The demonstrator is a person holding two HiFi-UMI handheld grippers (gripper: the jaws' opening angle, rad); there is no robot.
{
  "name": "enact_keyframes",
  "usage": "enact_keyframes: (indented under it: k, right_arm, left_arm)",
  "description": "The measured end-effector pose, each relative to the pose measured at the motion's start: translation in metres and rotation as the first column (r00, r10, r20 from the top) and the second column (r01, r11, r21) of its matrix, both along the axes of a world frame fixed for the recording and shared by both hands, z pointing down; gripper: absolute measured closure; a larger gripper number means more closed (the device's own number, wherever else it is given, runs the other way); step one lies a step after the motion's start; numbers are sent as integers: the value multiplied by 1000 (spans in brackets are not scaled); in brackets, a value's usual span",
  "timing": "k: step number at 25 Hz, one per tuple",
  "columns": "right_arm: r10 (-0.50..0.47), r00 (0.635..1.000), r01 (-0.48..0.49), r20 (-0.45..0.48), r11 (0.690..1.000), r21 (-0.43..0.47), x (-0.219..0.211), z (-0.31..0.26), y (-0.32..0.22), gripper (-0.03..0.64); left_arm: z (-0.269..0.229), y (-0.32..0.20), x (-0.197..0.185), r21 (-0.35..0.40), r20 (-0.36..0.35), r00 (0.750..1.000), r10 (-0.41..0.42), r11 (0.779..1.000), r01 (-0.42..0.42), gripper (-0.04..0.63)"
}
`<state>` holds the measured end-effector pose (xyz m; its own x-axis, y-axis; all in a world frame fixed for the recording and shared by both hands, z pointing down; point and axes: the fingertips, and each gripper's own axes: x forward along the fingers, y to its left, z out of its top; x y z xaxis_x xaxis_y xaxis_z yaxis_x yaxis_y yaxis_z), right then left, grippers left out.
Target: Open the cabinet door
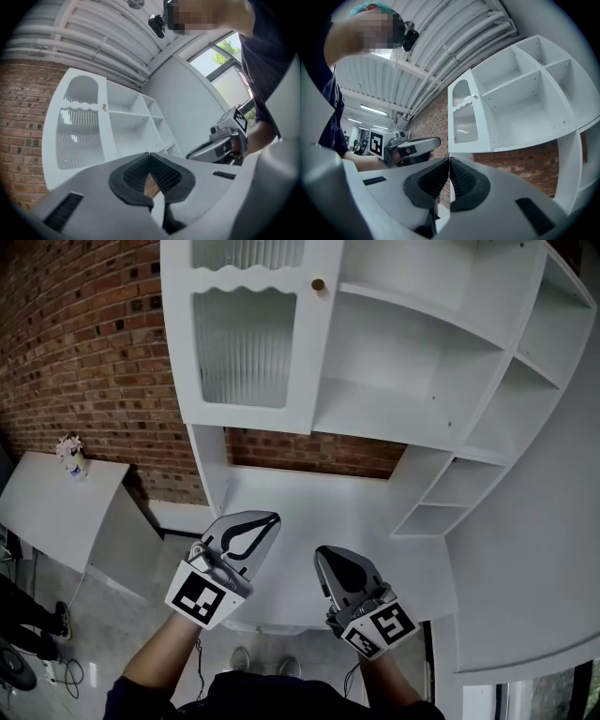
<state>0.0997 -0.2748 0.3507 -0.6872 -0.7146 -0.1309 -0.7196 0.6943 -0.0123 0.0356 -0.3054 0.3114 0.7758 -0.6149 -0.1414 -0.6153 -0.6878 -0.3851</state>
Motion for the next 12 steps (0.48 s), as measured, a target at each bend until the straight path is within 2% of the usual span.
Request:
enact_keyframes:
  k: [4,8,12]
  right_arm:
    - [43,999,-43,18,999,12,-12,-10,-14,594]
    - [67,998,-68,13,996,58,-24,-29,-29,594]
    - [95,995,-95,-1,989,111,-28,-51,-45,594]
  left_arm:
    - [-29,-25,-11,65,35,999,7,998,-9,588]
    - [-52,-42,-12,125,85,996,32,991,-42,586]
    - [-78,-58,-11,183,98,994,47,981,-65,586]
